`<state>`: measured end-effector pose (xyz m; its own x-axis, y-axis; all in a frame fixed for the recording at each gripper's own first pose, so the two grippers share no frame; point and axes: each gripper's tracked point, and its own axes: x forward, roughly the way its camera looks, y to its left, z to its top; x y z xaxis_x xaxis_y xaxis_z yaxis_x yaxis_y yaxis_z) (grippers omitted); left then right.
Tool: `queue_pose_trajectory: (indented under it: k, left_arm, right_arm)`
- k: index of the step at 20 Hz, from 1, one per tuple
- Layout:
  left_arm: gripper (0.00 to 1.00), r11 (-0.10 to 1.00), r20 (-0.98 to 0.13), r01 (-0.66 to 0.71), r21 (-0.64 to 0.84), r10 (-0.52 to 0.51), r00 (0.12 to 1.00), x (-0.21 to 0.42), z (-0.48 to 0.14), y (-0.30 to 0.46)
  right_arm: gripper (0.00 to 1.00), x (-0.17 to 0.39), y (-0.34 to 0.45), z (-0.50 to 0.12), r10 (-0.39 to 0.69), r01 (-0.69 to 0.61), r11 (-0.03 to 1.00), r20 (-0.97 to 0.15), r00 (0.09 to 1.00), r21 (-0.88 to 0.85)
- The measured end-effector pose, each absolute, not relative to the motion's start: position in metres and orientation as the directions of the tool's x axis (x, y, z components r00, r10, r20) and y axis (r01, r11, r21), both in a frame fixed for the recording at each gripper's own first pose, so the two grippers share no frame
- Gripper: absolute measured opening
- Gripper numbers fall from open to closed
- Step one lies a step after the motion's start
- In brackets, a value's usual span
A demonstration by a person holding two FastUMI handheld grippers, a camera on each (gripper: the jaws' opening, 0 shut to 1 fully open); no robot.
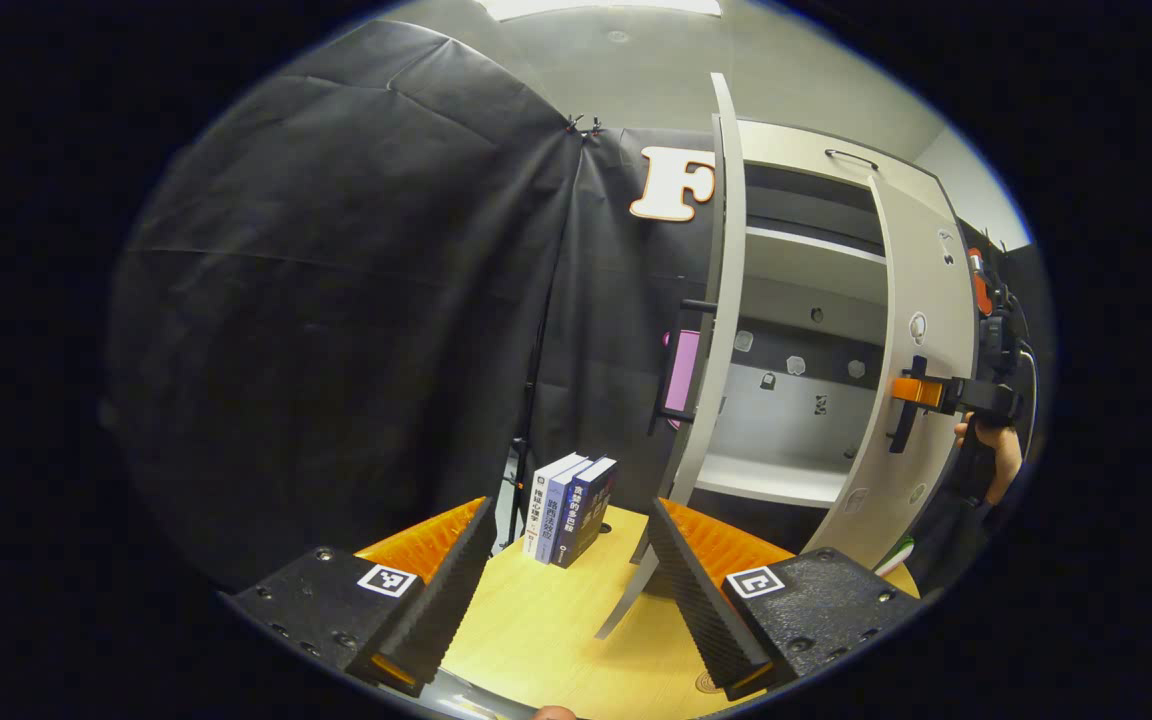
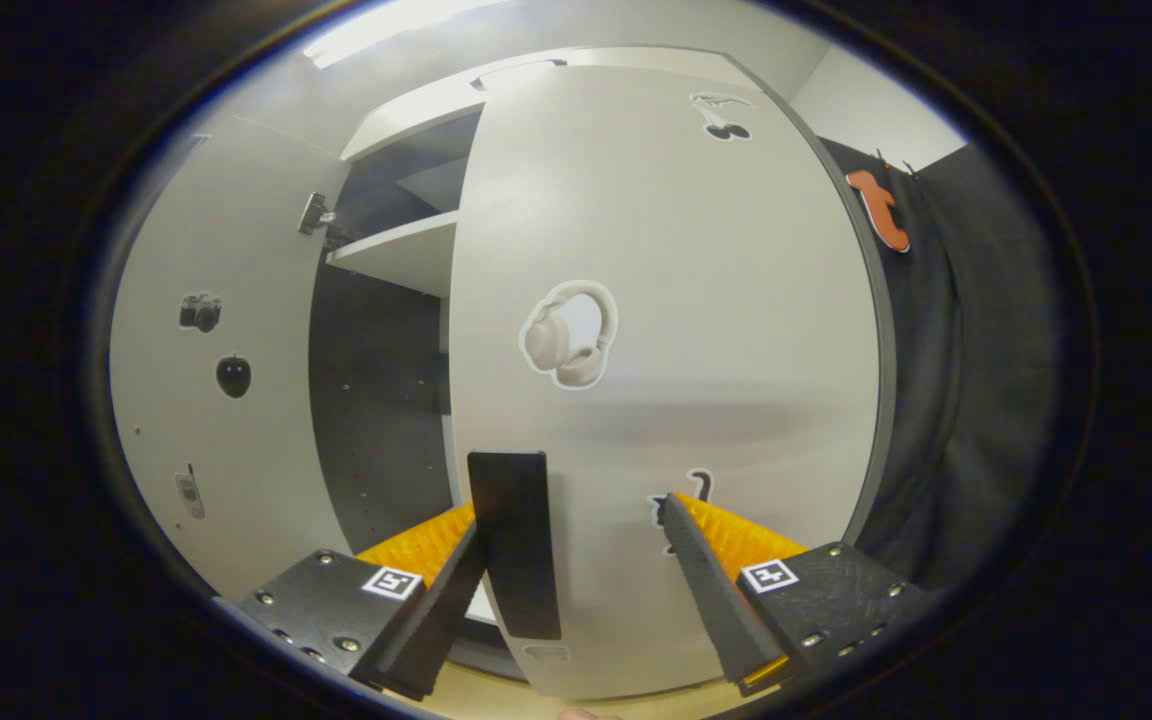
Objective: Grasp the bottle in the cabinet with the left hand and place it on the coaster, then close the right door with the right hand and the left door with the left hand.
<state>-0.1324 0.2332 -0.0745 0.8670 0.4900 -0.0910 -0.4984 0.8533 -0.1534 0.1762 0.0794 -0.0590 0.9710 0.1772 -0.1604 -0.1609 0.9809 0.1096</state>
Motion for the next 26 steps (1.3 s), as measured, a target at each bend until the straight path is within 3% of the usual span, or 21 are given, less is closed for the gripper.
queue_pose_trajectory:
  k: [4,6,8,14,15,16,25,26]
  left_arm:
    - [0.93,0.845,-0.093,-0.514,-0.152,0.505,0.858,-0.142,-0.076,0.242]
    - [0.97,0.840,-0.093,-0.521,-0.150,0.513,0.853,-0.146,-0.078,0.247]
    - [0.93,0.837,-0.093,-0.527,-0.149,0.519,0.850,-0.152,-0.079,0.253]
    - [0.97,0.837,-0.092,-0.524,-0.157,0.516,0.852,-0.156,-0.077,0.258]
    - [0.93,0.839,-0.093,-0.519,-0.162,0.510,0.855,-0.155,-0.076,0.258]
    - [0.97,0.844,-0.090,-0.509,-0.169,0.501,0.860,-0.153,-0.073,0.256]
    - [0.92,0.919,0.045,-0.347,-0.187,0.361,0.932,-0.072,-0.007,0.256]
    - [0.96,0.927,0.050,-0.321,-0.193,0.336,0.941,-0.060,-0.004,0.254]
  right_arm:
    - [1.00,0.181,0.080,-0.060,0.143,-0.127,0.986,-0.151,0.978,0.106]
    - [1.00,0.183,0.079,-0.060,0.131,-0.116,0.987,-0.147,0.980,0.107]
    - [1.00,0.185,0.080,-0.059,0.120,-0.106,0.989,-0.142,0.983,0.104]
    - [1.00,0.193,0.078,-0.059,0.069,-0.057,0.994,-0.132,0.989,0.091]
    - [1.00,0.196,0.078,-0.059,0.060,-0.049,0.995,-0.124,0.990,0.092]
    - [0.97,0.198,0.077,-0.058,0.053,-0.041,0.995,-0.119,0.992,0.094]
    - [1.00,0.186,0.079,-0.060,0.090,-0.071,0.987,-0.125,0.988,0.146]
    - [1.00,0.181,0.080,-0.059,0.098,-0.079,0.985,-0.122,0.988,0.153]
